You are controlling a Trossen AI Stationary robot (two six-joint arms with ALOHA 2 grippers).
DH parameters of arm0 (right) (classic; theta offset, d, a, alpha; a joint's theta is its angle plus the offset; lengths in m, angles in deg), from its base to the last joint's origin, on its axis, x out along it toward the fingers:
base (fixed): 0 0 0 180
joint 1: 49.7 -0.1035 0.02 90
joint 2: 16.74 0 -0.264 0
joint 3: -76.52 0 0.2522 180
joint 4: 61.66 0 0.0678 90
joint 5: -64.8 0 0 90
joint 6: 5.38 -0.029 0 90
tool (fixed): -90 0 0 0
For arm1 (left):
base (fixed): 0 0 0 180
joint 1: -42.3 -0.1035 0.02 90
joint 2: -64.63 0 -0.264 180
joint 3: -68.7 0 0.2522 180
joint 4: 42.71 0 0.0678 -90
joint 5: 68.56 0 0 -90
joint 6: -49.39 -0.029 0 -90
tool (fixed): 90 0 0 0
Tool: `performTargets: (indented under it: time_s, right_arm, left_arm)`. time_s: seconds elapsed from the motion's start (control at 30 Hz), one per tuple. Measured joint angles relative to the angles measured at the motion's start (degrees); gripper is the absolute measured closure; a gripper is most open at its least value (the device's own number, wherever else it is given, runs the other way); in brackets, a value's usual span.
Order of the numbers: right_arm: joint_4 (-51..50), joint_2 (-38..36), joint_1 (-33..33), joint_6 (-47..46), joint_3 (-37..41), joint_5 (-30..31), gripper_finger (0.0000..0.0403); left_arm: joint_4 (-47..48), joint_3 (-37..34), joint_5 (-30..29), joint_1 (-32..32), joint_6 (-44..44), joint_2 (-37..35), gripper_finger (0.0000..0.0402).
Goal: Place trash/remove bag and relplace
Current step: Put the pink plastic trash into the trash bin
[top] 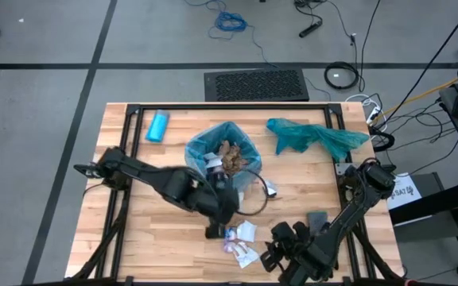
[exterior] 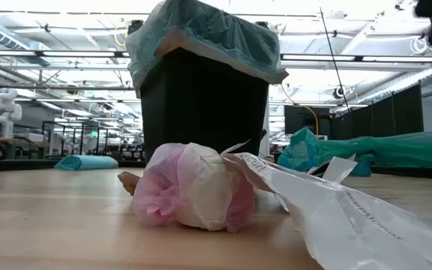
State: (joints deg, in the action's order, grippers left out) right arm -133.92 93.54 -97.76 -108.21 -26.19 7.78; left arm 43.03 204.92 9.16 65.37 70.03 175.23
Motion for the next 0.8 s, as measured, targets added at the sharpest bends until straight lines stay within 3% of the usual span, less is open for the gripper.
performTargets:
  time_s: [0.5,0.8]
  right_arm:
    - [0.0,0.0,-8.5,-6.7,0.0,0.0,0.0271]
    - [0.0,0.0,-11.5,-10.5,0.0,0.0,0.0271]
  left_arm:
    - [-4.8,0.0,9.0,2.6,3.0,18.1,0.0285]
    - [-6.9,0.0,10.7,2.1,3.1,22.2,0.0285]
